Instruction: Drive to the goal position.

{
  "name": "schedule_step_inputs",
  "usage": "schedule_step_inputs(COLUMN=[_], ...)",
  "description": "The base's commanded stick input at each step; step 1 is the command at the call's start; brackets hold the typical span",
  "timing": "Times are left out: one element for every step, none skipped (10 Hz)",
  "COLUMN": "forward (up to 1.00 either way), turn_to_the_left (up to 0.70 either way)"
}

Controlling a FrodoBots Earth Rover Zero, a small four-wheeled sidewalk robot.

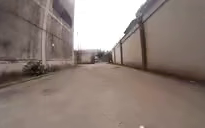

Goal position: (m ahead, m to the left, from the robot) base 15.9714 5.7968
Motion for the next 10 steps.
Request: schedule_step_inputs(forward=[0.3, 0.3, 0.3, 0.3, 0.3, 0.3, 0.3, 0.3, 0.3, 0.3], turn_to_the_left=[0.0, 0.0, 0.0, 0.0, 0.0, 0.0, 0.0, 0.0, 0.0, 0.0])
